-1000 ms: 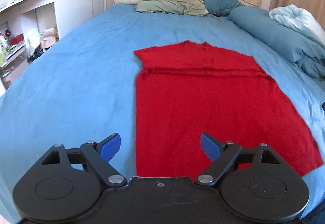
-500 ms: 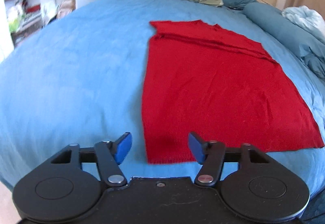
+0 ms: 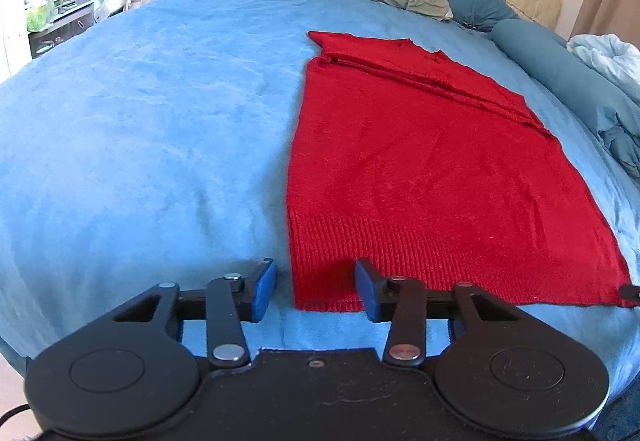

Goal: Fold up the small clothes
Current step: 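Lower both tools to the sweater hem and close on it, then lift the hem with both tools and fold it over toward the collar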

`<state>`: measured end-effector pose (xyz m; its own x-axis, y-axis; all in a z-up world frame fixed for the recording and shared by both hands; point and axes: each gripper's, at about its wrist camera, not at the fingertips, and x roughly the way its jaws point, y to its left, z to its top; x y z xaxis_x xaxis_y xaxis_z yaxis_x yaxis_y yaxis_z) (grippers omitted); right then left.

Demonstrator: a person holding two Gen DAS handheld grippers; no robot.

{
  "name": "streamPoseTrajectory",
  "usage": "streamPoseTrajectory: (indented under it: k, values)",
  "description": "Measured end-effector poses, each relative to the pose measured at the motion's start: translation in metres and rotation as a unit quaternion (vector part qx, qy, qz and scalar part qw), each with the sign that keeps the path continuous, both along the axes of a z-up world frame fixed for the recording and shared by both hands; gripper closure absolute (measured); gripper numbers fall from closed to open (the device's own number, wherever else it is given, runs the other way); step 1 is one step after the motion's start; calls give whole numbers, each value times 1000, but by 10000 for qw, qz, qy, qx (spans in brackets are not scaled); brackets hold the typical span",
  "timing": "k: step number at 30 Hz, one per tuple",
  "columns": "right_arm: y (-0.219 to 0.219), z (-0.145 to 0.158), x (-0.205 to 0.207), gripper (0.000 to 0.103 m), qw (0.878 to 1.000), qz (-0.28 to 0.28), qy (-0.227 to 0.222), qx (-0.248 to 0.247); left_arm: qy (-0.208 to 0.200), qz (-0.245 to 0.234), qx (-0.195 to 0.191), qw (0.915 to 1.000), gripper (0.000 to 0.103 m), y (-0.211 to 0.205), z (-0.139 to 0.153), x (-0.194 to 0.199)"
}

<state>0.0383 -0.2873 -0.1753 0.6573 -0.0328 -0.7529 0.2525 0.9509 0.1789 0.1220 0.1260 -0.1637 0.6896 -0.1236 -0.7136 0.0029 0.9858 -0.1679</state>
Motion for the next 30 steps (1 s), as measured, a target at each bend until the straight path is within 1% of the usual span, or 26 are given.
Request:
streamPoseTrajectory:
  k: [2,4,6,7,8,9,10,12,13,14,18,24,27,30]
  values:
    - [2,-3,0,35,10000,-36,-9,-12,-16,-23,71,10000,59,-2,0,-1]
    - [2,-4,0,40,10000,-38,-39,-18,-19,-70,124,9999,64,-5,1,0]
    - [3,-6,0,50,10000,-9,-49,-19,-6,-95,128,9999,70,-7,0,2]
    - [4,-6,0,50,10000,-16,-63,-4,-4,-107,144,9998,71,-8,0,2]
    - [4,-6,0,51,10000,-29,-73,9,1,-118,162,9998,75,-10,0,2]
    - [4,-6,1,54,10000,-34,-76,22,3,-136,173,9998,81,-11,0,2]
    - [4,-7,1,57,9999,-46,-83,32,10,-164,183,9997,83,-12,0,2]
    - [3,-7,3,66,9999,-72,-91,68,-2,-168,268,9995,87,-16,0,3]
    - [3,-7,3,68,9999,-78,-97,80,-11,-173,293,9994,89,-17,1,2]
    - [4,-6,4,71,9999,-84,-104,82,-14,-188,289,9994,93,-17,1,2]
    - [7,-6,5,78,9999,-42,-126,52,-19,-214,336,9992,95,-17,3,2]
    - [6,3,4,80,9997,-33,-216,97,-56,-260,382,9989,98,-19,11,-1]
    - [2,15,2,80,9993,-24,-352,154,-152,-241,393,9988,98,-18,23,-4]
    - [1,35,2,80,9981,6,-563,237,-253,-231,281,9990,98,-17,42,-5]
